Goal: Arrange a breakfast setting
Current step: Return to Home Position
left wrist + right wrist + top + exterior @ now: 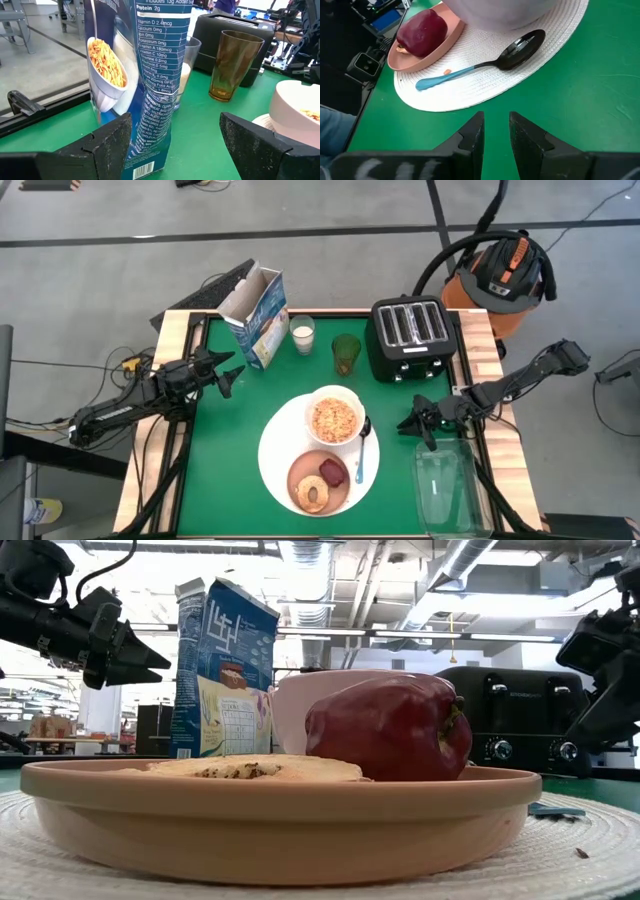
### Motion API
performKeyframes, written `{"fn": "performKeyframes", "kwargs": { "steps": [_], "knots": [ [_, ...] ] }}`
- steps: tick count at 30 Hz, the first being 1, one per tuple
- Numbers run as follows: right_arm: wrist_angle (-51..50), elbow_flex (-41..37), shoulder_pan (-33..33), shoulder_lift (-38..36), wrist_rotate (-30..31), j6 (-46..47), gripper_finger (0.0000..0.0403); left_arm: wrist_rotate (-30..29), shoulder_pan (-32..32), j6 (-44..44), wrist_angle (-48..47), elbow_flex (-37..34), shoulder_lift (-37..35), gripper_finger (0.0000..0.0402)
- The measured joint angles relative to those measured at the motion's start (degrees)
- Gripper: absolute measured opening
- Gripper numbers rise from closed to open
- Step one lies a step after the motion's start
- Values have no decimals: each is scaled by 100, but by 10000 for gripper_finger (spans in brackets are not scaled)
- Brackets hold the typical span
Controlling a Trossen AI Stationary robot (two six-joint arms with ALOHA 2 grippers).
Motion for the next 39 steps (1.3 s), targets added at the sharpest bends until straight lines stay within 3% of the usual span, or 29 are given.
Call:
{"fn": "performKeyframes", "kwargs": {
  "steps": [3,13,26,31,39],
  "knots": [
    [-40,0,121,-178,13,-2,113,1,-1,0,0,0,0,288],
    [-35,-2,85,-1846,-20,-4,113,1,-2,0,0,0,-2,288],
    [-29,-2,-1124,-2966,-22,-2,113,-10,-33,-1,2,-1,-73,288],
    [4,-4,-1604,-3113,-22,-4,113,-17,-393,0,2,-1,-72,288],
    [1,-4,-1932,-3107,-22,-2,113,-14,-1570,0,4,-1,-72,288]
  ]
}}
